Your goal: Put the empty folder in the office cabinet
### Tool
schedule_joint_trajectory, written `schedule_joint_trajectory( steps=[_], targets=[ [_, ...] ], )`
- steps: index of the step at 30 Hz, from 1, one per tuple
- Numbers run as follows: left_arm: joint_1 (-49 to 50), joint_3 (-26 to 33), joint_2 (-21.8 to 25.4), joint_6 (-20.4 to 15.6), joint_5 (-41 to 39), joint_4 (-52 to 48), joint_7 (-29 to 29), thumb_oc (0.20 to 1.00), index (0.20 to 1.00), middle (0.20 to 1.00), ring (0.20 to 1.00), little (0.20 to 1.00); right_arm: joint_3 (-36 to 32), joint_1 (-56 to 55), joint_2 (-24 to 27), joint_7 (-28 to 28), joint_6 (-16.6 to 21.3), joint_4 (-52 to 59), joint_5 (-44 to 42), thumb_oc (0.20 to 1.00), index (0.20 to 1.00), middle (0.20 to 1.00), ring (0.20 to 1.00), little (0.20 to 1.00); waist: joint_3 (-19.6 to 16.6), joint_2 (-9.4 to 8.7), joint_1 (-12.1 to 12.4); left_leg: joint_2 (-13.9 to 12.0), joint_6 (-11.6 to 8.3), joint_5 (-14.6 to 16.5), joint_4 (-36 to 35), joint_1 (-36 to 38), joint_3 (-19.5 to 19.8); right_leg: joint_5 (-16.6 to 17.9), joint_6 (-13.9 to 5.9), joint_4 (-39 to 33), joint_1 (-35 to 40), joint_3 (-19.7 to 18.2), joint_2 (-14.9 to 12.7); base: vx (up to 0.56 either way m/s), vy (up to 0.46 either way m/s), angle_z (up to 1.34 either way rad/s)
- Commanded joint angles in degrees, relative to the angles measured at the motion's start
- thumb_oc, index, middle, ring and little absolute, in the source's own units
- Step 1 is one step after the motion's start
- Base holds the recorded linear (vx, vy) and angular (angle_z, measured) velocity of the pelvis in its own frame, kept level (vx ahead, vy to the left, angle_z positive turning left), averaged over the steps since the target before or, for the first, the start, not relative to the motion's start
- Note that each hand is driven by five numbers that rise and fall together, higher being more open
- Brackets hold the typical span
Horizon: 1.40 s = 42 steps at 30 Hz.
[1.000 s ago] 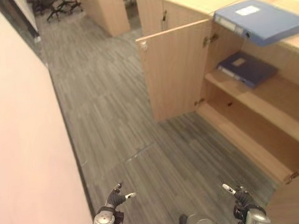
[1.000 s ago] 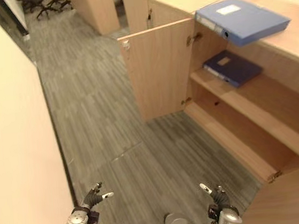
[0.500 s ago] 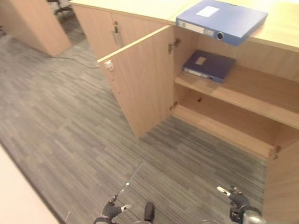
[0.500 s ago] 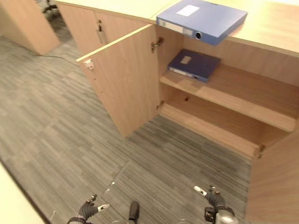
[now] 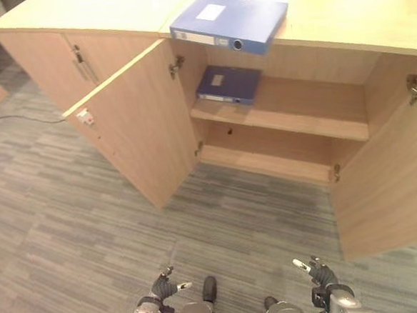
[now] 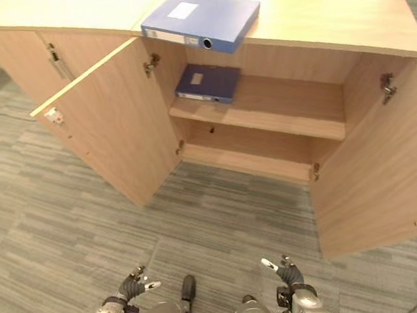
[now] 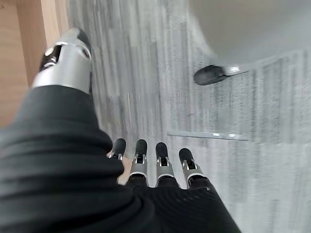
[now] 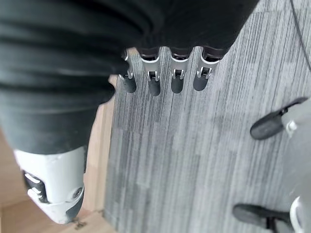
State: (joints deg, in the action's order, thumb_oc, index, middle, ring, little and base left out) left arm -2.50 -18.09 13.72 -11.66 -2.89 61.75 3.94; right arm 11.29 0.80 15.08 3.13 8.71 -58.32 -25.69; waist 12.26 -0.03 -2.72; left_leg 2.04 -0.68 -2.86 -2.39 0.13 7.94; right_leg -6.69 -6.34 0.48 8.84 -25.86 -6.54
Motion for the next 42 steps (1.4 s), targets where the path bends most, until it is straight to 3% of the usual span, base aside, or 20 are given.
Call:
schedule_joint_trajectory(
  steps=[1, 4, 5, 7, 9, 12, 14, 15, 19, 26, 29, 32, 36, 38, 40, 41, 42],
  targets=[
    [-1.0, -1.5, 2.3, -1.2, 2.3, -1.0, -0.1, 1.000, 1.000, 1.000, 1.000, 1.000, 1.0, 0.2, 0.7, -0.4, 1.5, 2.7, 0.2, 1.000, 1.000, 1.000, 1.000, 1.000, -3.1, 0.49, 0.6, -1.8, -0.22, -1.2, -1.2, -2.9, -1.8, 0.4, -2.18, 1.1, -0.9, -0.4, 2.5, 0.05, 0.187, -0.19],
    [-2.0, -1.4, 3.0, -1.0, 1.9, -1.8, 0.0, 1.000, 1.000, 1.000, 1.000, 1.000, 1.1, 1.0, 0.1, -0.3, 1.5, 1.9, -0.1, 1.000, 1.000, 1.000, 1.000, 1.000, -2.1, 0.72, 0.1, -2.0, 0.58, -0.2, -1.4, -2.0, -2.7, 0.0, -2.98, 7.4, -4.0, 0.4, 4.2, 0.02, 0.143, -0.22],
    [-2.4, -1.0, 3.3, -0.9, 1.2, -2.1, 0.3, 1.000, 1.000, 1.000, 1.000, 1.000, 1.3, 1.6, -0.3, -0.1, 1.5, 1.8, 0.0, 1.000, 1.000, 1.000, 1.000, 1.000, -1.3, 0.92, 0.1, -2.1, 0.90, 0.7, -1.6, -0.8, -3.9, 0.3, -4.40, 12.1, -6.6, 4.3, 5.6, 0.02, 0.145, -0.58],
    [-2.0, -0.2, 3.7, -0.7, 0.3, -2.0, 0.9, 1.000, 1.000, 1.000, 1.000, 1.000, 1.1, 1.9, -0.5, 0.3, 1.2, 1.2, 0.6, 1.000, 1.000, 1.000, 1.000, 1.000, -0.3, 1.05, 0.9, -2.7, 1.18, 1.6, -1.9, 1.0, -6.1, 2.0, -4.88, 17.1, -9.9, 14.0, 4.4, 0.02, 0.155, -0.89],
    [-1.4, 0.7, 3.9, -0.7, -0.2, -1.3, 1.1, 1.000, 1.000, 1.000, 1.000, 1.000, 1.0, 1.7, -0.7, 0.4, 1.4, 1.2, 1.0, 1.000, 1.000, 1.000, 1.000, 1.000, -0.1, 1.11, 1.2, -2.9, 1.32, 2.5, -2.2, 2.5, -7.8, 2.9, -5.26, 19.9, -11.9, 21.3, 3.3, 0.03, 0.127, -1.02],
    [-0.4, 1.4, 3.9, -0.7, -0.5, -0.6, 0.8, 1.000, 1.000, 1.000, 1.000, 1.000, 0.2, 1.6, -0.3, 1.3, 1.5, 0.2, 1.4, 1.000, 1.000, 1.000, 1.000, 1.000, -0.5, 0.36, 1.9, -2.8, 1.01, 4.4, -2.6, 4.7, -10.8, 3.7, -3.99, 14.2, -12.8, 29.9, 0.0, 0.08, 0.030, -0.67],
    [-0.3, 1.4, 3.8, -0.7, -0.4, -0.2, 0.8, 1.000, 1.000, 1.000, 1.000, 1.000, -0.1, 1.6, -0.1, 1.5, 1.5, -0.3, 1.2, 1.000, 1.000, 1.000, 1.000, 1.000, -0.6, 0.28, 1.8, -2.7, 0.88, 5.2, -2.6, 5.3, -11.2, 4.8, -3.47, 11.4, -13.2, 31.4, -0.4, 0.14, -0.027, -0.57],
    [0.0, 1.5, 3.4, -0.7, -0.4, 0.8, 0.9, 1.000, 1.000, 1.000, 1.000, 1.000, -1.0, 1.5, 0.0, 2.0, 1.5, -1.6, 0.4, 1.000, 1.000, 1.000, 1.000, 1.000, -0.8, -0.06, 1.4, -2.3, 0.77, 6.4, -2.6, 6.5, -11.8, 7.2, -3.35, 6.8, -14.1, 33.1, -1.5, 0.25, -0.055, -0.29],
    [0.1, 1.5, 3.0, -0.8, -0.4, 0.8, 1.0, 1.000, 1.000, 1.000, 1.000, 1.000, -3.1, 1.3, 0.1, 2.4, 1.5, -4.1, -1.4, 1.000, 1.000, 1.000, 1.000, 1.000, -0.4, 0.17, 0.1, -2.3, 0.43, 8.8, -2.6, 9.4, -11.7, 11.8, -4.74, 1.5, -17.3, 32.8, -3.3, 0.22, -0.051, -0.14],
    [0.1, 2.3, 3.1, -1.1, 0.1, 1.1, 0.8, 1.000, 1.000, 1.000, 1.000, 1.000, -5.4, -0.7, -0.2, 2.3, 0.2, -8.3, -0.2, 1.000, 1.000, 1.000, 1.000, 1.000, 0.1, 0.38, -2.2, -2.9, -0.58, 12.5, -2.6, 15.3, -10.8, 15.3, -6.45, -2.3, -19.6, 31.8, -5.9, 0.23, -0.099, -0.05],
    [0.4, 2.4, 2.5, -1.2, 0.6, 2.6, 0.7, 1.000, 1.000, 1.000, 1.000, 1.000, -5.7, -2.2, 0.2, 2.1, -0.1, -9.8, 0.9, 1.000, 1.000, 1.000, 1.000, 1.000, -1.4, 0.08, -2.8, -2.7, -1.28, 14.0, -2.6, 17.3, -9.9, 17.0, -6.41, -3.7, -17.7, 32.4, -6.4, 0.28, -0.135, 0.04],
    [0.0, 2.4, 1.5, -1.1, 0.2, 3.6, 1.1, 1.000, 1.000, 1.000, 1.000, 1.000, -5.5, -2.5, 1.0, 2.0, -0.3, -12.2, 2.4, 1.000, 1.000, 1.000, 1.000, 1.000, -2.2, 1.05, -3.6, -5.0, -2.44, 14.2, -2.6, 17.9, -8.9, 16.5, -5.50, -3.2, -16.7, 32.7, -5.5, 0.26, -0.242, 0.14],
    [-0.2, 1.7, 0.7, -1.1, -0.7, 3.2, 1.2, 1.000, 1.000, 1.000, 1.000, 1.000, -5.9, -2.9, 2.3, 1.9, -0.6, -14.4, 3.4, 1.000, 1.000, 1.000, 1.000, 1.000, -2.5, 2.61, -4.3, -8.9, -4.51, 12.2, -1.5, 17.3, -7.4, 13.3, -3.23, 0.1, -16.9, 32.1, -3.7, 0.19, -0.253, 0.24],
    [-0.8, 0.8, 0.5, -1.0, -0.9, 2.6, 1.0, 1.000, 1.000, 1.000, 1.000, 1.000, -6.8, -2.6, 3.5, 2.0, -0.4, -15.0, 2.5, 1.000, 1.000, 1.000, 1.000, 1.000, -2.2, 3.88, -5.0, -11.2, -6.59, 7.4, 1.9, 15.2, -6.4, 10.6, -1.40, 2.1, -16.9, 31.7, -2.0, 0.18, -0.274, 0.32],
    [-1.0, 0.7, 0.5, -1.0, -1.1, 2.3, 0.9, 1.000, 1.000, 1.000, 1.000, 1.000, -7.1, -2.5, 3.7, 2.0, -0.5, -15.2, 2.2, 1.000, 1.000, 1.000, 1.000, 1.000, -2.1, 4.21, -5.1, -11.8, -7.12, 6.1, 3.1, 14.5, -6.1, 9.6, -0.69, 2.5, -16.7, 31.8, -1.6, 0.13, -0.165, 0.17],
    [-1.2, 0.9, 0.6, -1.1, -1.5, 2.1, 0.8, 1.000, 1.000, 1.000, 1.000, 1.000, -7.2, -2.0, 4.5, 1.9, -0.4, -15.4, 2.0, 1.000, 1.000, 1.000, 1.000, 1.000, -2.0, 4.73, -5.1, -12.9, -8.14, 1.8, 6.1, 13.5, -5.8, 8.1, 0.38, 2.5, -15.5, 32.3, -0.3, 0.19, -0.243, 0.02],
    [-1.3, 1.0, 0.6, -1.1, -1.9, 1.7, 0.9, 1.000, 1.000, 1.000, 1.000, 1.000, -7.1, -1.8, 4.8, 1.9, -0.4, -15.4, 2.1, 1.000, 1.000, 1.000, 1.000, 1.000, -1.8, 4.67, -4.8, -13.1, -8.24, -0.1, 7.8, 12.6, -5.8, 7.5, 0.85, 2.3, -14.6, 32.4, 0.1, 0.23, -0.305, 0.01]
  ],
)
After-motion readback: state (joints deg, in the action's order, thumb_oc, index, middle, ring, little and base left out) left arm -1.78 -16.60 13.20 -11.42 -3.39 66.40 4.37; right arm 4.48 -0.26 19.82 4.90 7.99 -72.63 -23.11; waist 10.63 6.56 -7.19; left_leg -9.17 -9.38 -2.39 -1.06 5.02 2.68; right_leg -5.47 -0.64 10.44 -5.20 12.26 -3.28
